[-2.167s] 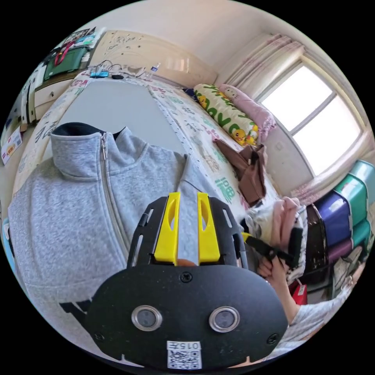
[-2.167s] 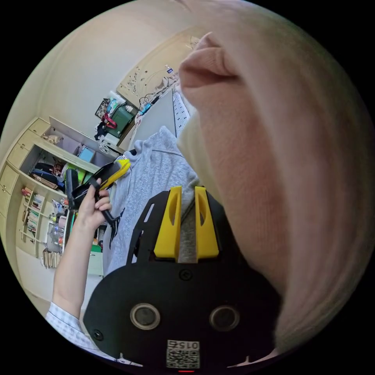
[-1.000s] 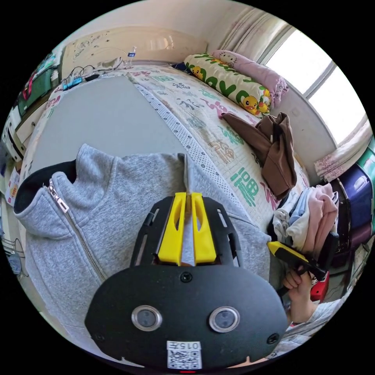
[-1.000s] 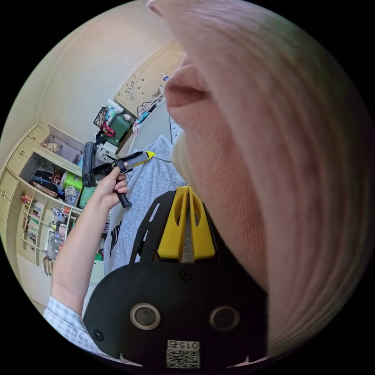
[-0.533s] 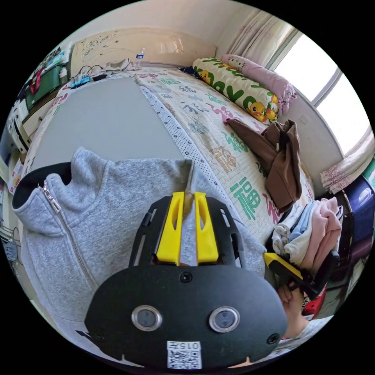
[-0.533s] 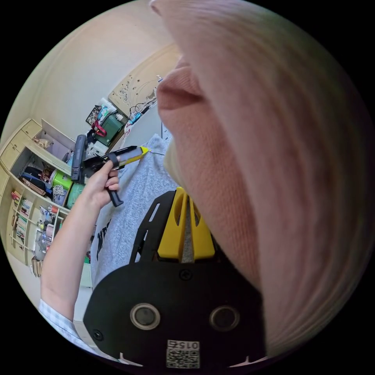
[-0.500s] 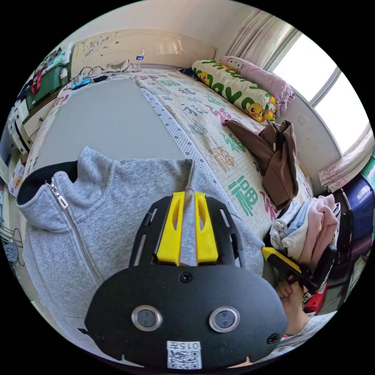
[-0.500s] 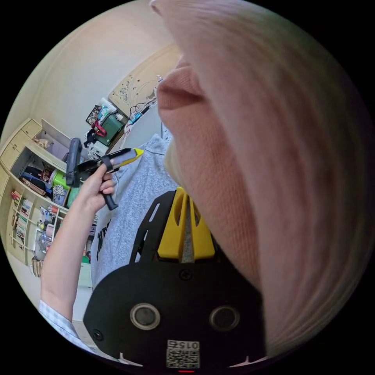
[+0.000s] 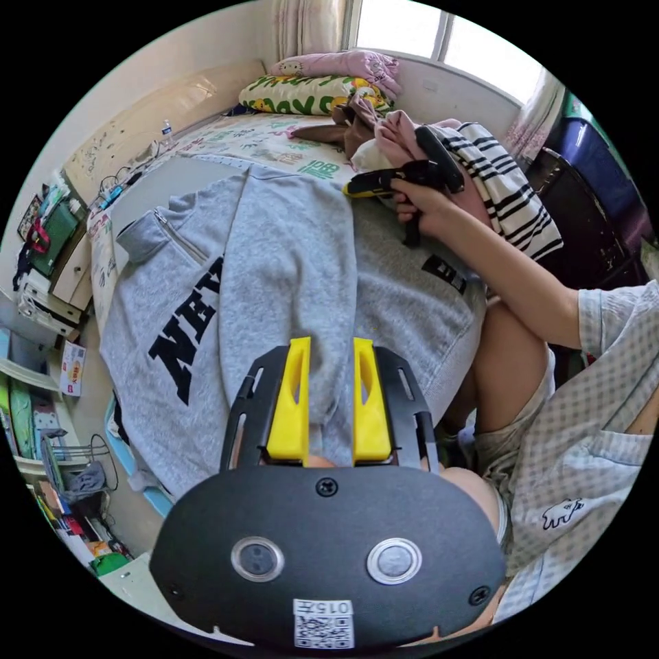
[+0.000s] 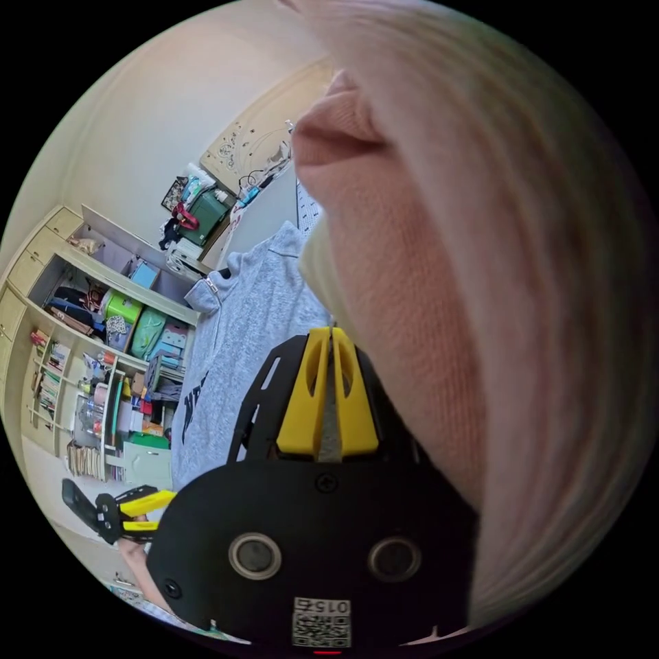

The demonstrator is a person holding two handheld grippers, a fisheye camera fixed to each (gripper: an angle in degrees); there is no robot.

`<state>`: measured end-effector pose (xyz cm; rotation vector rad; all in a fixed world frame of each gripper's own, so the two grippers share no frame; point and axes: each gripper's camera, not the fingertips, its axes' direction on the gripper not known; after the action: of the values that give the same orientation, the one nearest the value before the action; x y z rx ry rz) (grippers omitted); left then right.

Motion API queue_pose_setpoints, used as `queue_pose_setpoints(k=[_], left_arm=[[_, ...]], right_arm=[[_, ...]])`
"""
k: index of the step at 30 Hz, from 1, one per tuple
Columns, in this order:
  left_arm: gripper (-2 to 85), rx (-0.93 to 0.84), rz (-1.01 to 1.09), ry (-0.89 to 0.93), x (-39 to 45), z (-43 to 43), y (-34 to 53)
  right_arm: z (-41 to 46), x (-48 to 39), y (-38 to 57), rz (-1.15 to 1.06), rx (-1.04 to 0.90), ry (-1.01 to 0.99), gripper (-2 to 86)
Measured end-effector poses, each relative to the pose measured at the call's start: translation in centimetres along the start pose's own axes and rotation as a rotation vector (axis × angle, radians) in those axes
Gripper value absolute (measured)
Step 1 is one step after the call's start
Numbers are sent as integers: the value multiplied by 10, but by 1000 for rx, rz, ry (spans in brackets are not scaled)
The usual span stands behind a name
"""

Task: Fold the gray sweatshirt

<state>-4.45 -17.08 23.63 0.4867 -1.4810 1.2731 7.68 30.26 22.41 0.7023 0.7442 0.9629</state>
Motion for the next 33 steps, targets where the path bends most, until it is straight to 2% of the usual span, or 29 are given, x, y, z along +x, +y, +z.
queue_pose_setpoints(k=[3,5,9,11,15,16,18,20,21,23,26,29,33], left_arm=[[58,-46,6,79,5,20,7],[43,-72,38,65,10,32,7],[47,-55,10,144,-3,27,5],[59,0,-28,218,-18,11,9],[62,228,-157,163,-43,-49,23],[63,286,-209,118,-51,-69,27],[65,306,-267,28,-58,-88,27],[79,239,-324,-63,-65,-85,21],[86,218,-333,-57,-68,-80,20],[113,179,-410,24,-84,-52,23],[111,167,-484,116,-93,-23,45],[103,125,-463,98,-98,-20,47],[78,87,-425,188,-105,-10,41]], right_arm=[[-13,-3,-26,-21,5,38,-5],[-23,-5,-49,-27,11,58,-5],[-38,-14,-83,-28,0,53,-5],[-56,-25,-102,2,-20,0,-4],[-105,-74,-104,-76,81,-254,-3],[-121,-102,-101,-185,120,-335,-3],[-146,-164,-95,-558,142,-505,-2],[-167,-250,-79,-1069,-36,-693,0],[-169,-268,-72,-1167,-91,-701,1],[-168,-323,-33,-1452,-208,-572,15],[-155,-368,-10,-1613,-295,-441,47],[-139,-397,-23,-1631,-411,-397,62],[-130,-424,-35,-1662,-464,-308,62]])
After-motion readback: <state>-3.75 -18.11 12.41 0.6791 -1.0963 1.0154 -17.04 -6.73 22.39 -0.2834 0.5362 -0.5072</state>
